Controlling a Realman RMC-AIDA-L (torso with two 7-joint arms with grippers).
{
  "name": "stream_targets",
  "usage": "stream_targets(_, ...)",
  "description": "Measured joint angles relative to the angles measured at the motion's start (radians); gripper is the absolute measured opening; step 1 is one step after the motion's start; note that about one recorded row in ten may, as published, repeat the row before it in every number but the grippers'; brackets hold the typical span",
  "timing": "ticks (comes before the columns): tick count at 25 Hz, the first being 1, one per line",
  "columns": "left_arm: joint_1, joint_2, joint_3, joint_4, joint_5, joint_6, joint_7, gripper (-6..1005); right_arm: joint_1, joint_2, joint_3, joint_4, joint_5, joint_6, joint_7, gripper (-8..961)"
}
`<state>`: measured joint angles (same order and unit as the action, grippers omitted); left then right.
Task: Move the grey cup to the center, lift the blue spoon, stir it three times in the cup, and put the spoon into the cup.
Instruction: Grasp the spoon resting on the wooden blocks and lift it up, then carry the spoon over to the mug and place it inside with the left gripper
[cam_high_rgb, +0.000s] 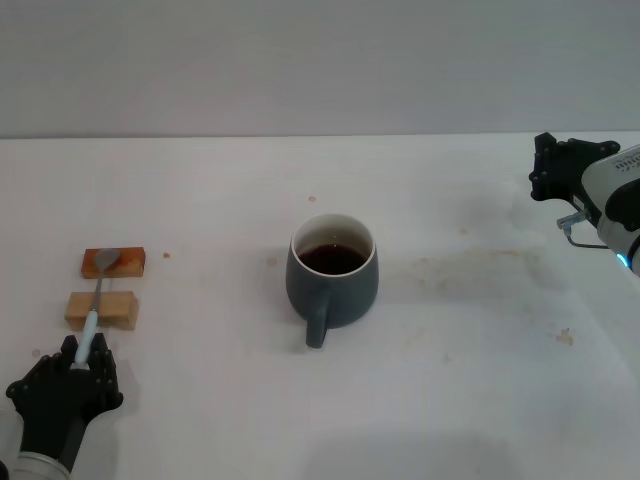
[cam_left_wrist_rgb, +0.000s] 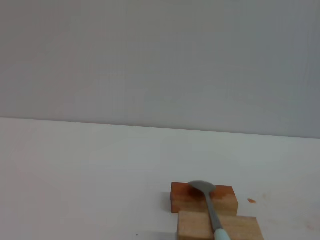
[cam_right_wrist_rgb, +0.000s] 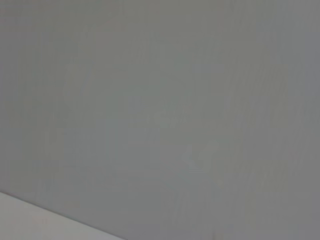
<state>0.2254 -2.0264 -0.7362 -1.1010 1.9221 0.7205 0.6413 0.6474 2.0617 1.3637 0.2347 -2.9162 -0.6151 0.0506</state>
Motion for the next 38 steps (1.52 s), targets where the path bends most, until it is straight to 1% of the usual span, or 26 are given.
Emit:
stream_targets(8,-0.002,-0.004,0.000,0.006,0.000,0.006,0.010,212,0.000,0.000,0.000,0.001,0.000,0.000,0.000,1)
stream_targets(11,-0.002,-0.012,-0.003,0.007,0.000,0.007,0.027,200,0.000,0.000,0.000,0.001,0.000,0.000,0.000,1)
stream_targets(12,0.000,-0.018,-0.008,0.007,0.000,0.007,0.040,195,0.000,0.000,0.000,0.002,0.000,0.000,0.000,1)
stream_targets(15,0.001,-0.021,-0.010,0.007,0.000,0.009,0.050,183,0.000,0.000,0.000,0.002,0.000,0.000,0.000,0)
stream_targets(30,0.000,-0.020,-0.031,-0.006,0.000,0.013,0.051,175,-0.002,0.000,0.000,0.014,0.003,0.004,0.000,0)
stream_targets(31,0.000,-0.017,-0.033,-0.015,0.000,0.015,0.051,175,-0.002,0.000,0.000,0.014,0.003,0.007,0.000,0)
stream_targets(32,0.001,-0.004,-0.033,-0.042,0.002,0.017,0.051,175,-0.002,0.000,0.000,0.015,0.003,0.012,0.000,0)
stream_targets(33,0.001,-0.004,-0.033,-0.042,0.002,0.017,0.051,174,-0.002,0.000,0.000,0.015,0.003,0.012,0.000,0)
stream_targets(34,0.001,0.006,-0.034,-0.063,0.002,0.017,0.051,174,-0.002,0.000,0.000,0.015,0.003,0.013,0.000,0)
stream_targets(35,0.003,0.034,-0.040,-0.114,0.002,0.006,0.051,174,-0.002,0.000,0.000,0.016,0.003,0.014,0.000,0)
stream_targets(36,0.003,0.034,-0.040,-0.114,0.002,0.006,0.051,174,-0.002,0.000,0.000,0.016,0.003,0.014,0.000,0)
stream_targets(37,0.005,0.064,-0.061,-0.173,0.002,-0.034,0.062,174,-0.002,0.000,0.000,0.016,0.003,0.014,0.000,0)
stream_targets(38,0.005,0.064,-0.061,-0.173,0.002,-0.034,0.062,174,-0.002,0.000,0.000,0.016,0.003,0.014,0.000,0)
